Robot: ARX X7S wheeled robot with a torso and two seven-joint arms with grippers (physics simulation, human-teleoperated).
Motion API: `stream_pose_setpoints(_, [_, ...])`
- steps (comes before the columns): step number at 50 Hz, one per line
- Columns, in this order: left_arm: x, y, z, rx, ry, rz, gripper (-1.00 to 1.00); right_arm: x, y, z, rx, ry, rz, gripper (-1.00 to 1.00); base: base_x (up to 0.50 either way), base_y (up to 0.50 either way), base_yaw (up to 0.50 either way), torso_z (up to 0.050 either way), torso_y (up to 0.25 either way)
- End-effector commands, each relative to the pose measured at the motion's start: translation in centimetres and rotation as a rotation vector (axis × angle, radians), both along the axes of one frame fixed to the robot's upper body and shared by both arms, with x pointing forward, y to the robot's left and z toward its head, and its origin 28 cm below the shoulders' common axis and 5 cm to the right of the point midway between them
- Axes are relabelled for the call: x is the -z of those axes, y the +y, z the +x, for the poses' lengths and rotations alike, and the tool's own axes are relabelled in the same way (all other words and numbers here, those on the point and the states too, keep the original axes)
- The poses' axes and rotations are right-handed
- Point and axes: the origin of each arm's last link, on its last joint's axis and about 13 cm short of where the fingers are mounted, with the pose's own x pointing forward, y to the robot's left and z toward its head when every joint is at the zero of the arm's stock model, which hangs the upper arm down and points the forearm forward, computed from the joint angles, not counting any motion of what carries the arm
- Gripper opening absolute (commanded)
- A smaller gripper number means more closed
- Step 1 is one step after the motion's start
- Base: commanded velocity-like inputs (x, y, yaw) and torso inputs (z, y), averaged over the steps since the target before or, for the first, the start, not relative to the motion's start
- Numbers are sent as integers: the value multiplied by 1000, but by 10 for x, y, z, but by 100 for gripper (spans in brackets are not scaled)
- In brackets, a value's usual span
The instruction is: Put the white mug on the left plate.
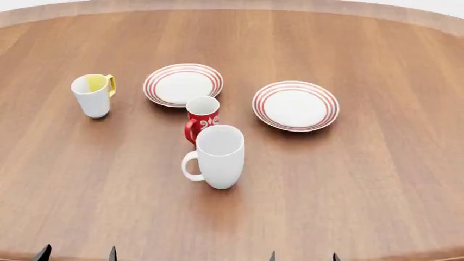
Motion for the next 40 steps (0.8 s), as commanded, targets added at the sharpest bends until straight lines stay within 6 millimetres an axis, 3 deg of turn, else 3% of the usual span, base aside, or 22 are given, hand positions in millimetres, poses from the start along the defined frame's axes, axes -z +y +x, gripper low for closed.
stream_pose_setpoints(1, [1,0,1,0,0,0,100,0,0,0,0,0,0,100,0,0,0,0,0])
stream_pose_setpoints(15, [-18,14,-18,-98,-69,-27,100,-9,-16,-21,31,-45,1,100,37,0,0,0,0])
stream_pose_setpoints(40, [-23,18,-30,-105,-118,23,100,-17,-14,-31,22,-109,-27,100,478,0,0,0,0])
